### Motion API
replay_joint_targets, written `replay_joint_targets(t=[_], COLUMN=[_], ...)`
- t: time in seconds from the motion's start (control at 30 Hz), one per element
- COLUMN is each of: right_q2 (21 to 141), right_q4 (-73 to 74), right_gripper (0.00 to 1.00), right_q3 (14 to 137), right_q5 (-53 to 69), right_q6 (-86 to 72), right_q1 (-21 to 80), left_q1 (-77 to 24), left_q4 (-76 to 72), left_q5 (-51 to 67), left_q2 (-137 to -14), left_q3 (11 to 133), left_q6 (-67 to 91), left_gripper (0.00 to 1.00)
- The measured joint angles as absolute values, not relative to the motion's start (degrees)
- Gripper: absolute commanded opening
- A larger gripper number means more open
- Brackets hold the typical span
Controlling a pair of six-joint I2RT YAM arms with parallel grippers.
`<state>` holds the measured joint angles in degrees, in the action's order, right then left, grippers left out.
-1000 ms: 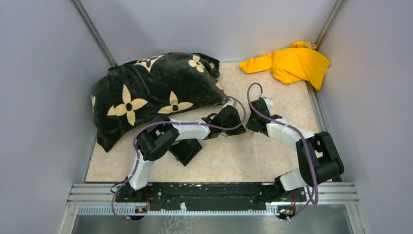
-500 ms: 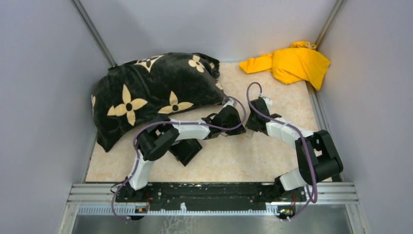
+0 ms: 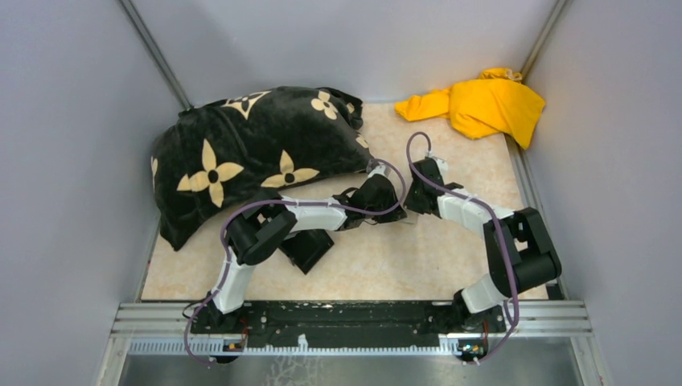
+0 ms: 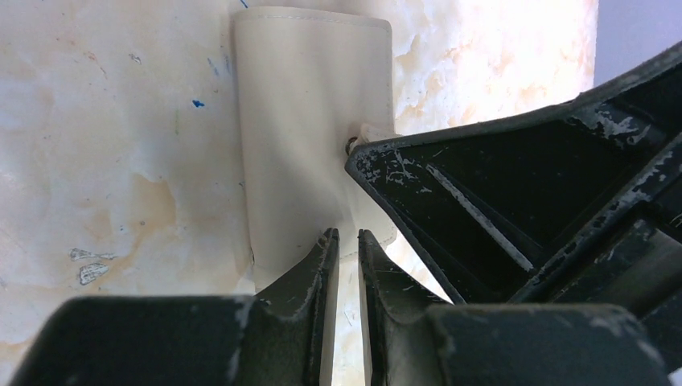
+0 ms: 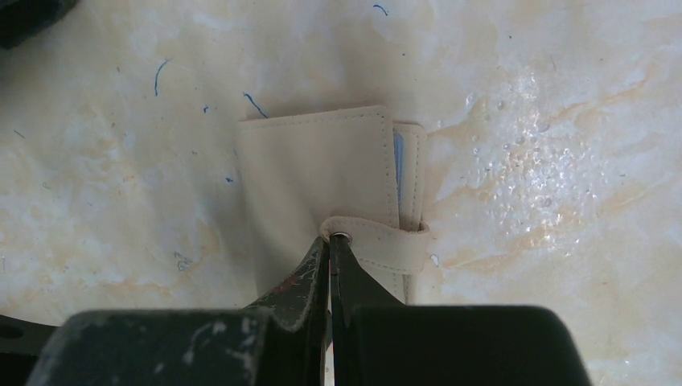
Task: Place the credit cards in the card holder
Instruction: Close the card holder at the center of the board.
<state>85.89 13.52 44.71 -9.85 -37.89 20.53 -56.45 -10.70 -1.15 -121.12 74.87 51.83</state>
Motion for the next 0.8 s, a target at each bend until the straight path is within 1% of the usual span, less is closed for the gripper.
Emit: replay_joint_targets(t=[0.43,0.8], right_q2=[90.06,93.6], right_q4=[17.45,23.73], right_gripper=[0.0,0.0], right_q3=[48.97,53.89], right_q5=[-6.81,-5.21], right_q6=[-37.15,-36.93], right_q1=[19.38,18.31], left_q1=[-56.25,-56.14], left_q4=[-12.62,-15.25], left_q5=[-1.15,-0.99], left_q2=[-121.32,-121.3], left_q3=[73.97,72.38], left_q6=[52.86,53.36], left_gripper=[0.22,0.22])
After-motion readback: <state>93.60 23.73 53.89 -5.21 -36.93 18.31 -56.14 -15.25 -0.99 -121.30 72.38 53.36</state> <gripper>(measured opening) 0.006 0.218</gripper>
